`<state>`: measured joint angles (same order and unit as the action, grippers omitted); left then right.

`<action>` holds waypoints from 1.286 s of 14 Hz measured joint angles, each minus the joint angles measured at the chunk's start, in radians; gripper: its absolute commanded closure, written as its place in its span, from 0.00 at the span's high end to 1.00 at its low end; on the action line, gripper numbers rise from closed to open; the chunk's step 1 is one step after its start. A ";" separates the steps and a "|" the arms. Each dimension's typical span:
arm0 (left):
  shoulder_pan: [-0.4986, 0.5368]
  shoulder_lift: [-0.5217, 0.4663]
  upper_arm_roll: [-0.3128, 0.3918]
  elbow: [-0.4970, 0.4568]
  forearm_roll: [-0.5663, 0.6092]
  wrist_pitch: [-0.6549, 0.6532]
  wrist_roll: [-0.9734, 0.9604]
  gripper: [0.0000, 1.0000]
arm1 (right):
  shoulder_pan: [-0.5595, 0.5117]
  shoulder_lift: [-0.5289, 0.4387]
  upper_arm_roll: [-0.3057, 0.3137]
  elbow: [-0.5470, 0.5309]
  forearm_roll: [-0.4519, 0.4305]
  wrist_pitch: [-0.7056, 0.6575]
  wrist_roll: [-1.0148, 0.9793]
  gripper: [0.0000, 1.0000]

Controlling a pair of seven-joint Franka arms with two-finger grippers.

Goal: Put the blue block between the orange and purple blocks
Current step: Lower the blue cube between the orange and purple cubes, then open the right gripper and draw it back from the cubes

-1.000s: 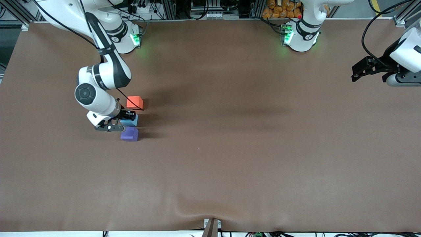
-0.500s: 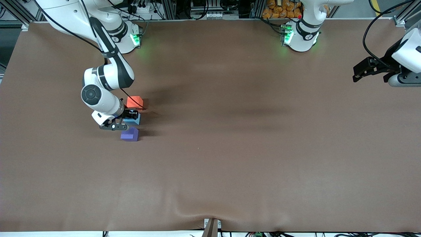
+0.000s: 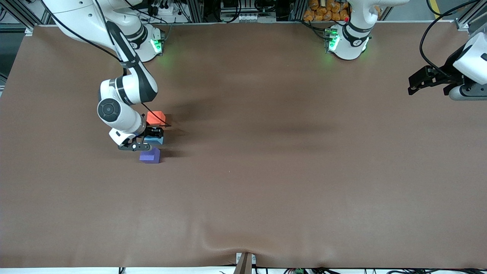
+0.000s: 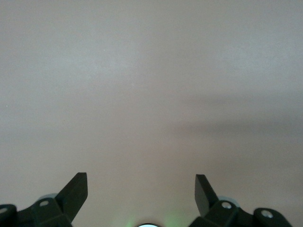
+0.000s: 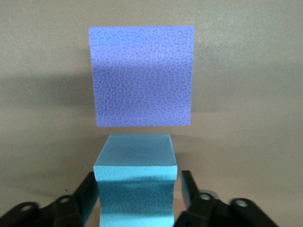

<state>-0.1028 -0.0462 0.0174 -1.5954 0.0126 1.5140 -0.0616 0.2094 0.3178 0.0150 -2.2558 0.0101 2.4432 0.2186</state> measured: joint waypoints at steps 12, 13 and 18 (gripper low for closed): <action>0.003 0.001 0.001 0.001 0.000 0.000 0.000 1.00 | -0.095 -0.050 -0.015 0.867 0.011 -0.888 -0.030 1.00; 0.003 0.001 0.001 0.001 0.000 0.000 0.000 1.00 | -0.118 -0.050 -0.015 0.927 0.011 -0.945 -0.032 1.00; 0.003 0.002 0.002 0.001 0.000 0.000 0.000 1.00 | -0.235 -0.055 -0.017 1.091 0.012 -1.166 -0.101 1.00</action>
<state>-0.0994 -0.0445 0.0192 -1.5945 0.0125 1.5139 -0.0616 -0.0256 0.2632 -0.0024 -1.1645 0.0219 1.2771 0.1180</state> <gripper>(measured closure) 0.000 0.000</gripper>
